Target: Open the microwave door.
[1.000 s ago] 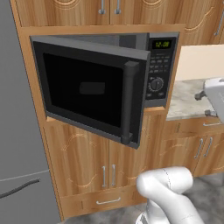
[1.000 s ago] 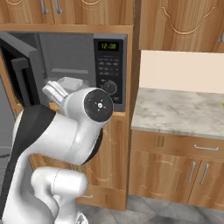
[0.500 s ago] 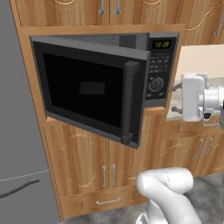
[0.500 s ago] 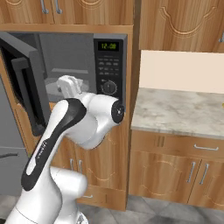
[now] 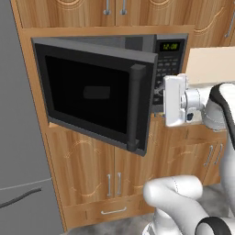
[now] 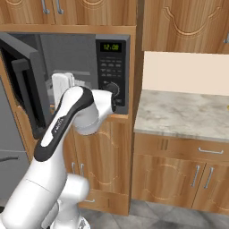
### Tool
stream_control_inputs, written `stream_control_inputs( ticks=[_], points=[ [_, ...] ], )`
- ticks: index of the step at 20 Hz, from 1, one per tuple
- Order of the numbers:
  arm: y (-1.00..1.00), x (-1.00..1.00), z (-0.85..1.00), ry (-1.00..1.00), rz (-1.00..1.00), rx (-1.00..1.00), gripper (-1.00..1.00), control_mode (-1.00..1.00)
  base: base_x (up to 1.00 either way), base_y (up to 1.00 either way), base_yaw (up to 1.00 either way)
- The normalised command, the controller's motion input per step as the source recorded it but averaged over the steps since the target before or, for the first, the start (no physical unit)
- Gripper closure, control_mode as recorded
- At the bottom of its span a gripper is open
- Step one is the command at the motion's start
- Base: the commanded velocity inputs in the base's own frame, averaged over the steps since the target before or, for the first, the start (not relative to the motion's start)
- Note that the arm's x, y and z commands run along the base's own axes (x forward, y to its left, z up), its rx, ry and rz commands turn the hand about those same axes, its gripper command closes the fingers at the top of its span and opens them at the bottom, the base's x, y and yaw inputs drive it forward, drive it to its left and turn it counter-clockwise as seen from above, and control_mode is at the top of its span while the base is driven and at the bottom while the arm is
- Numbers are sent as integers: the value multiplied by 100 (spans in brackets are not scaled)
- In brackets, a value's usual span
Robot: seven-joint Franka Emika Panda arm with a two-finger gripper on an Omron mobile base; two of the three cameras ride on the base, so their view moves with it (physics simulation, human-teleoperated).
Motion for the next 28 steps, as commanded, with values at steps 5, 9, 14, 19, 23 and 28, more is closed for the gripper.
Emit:
stream_control_inputs(
  ticks=[5, 9, 14, 19, 23, 28],
  points=[
    [81, -9, 9, 18, 32, 1, -100, -100, 0, 0, 0],
    [84, -42, 11, 14, 40, 0, -100, -100, 0, 0, 0],
    [100, -25, 1, 4, 29, 0, -100, -100, 0, 0, 0],
    [100, -7, 0, 0, 20, -4, -100, -100, 0, 0, 0],
    [100, 0, -8, 0, 14, -8, -100, -100, 0, 0, 0],
    [100, 0, -26, -7, 3, -10, -100, -100, 0, 0, 0]
  ],
)
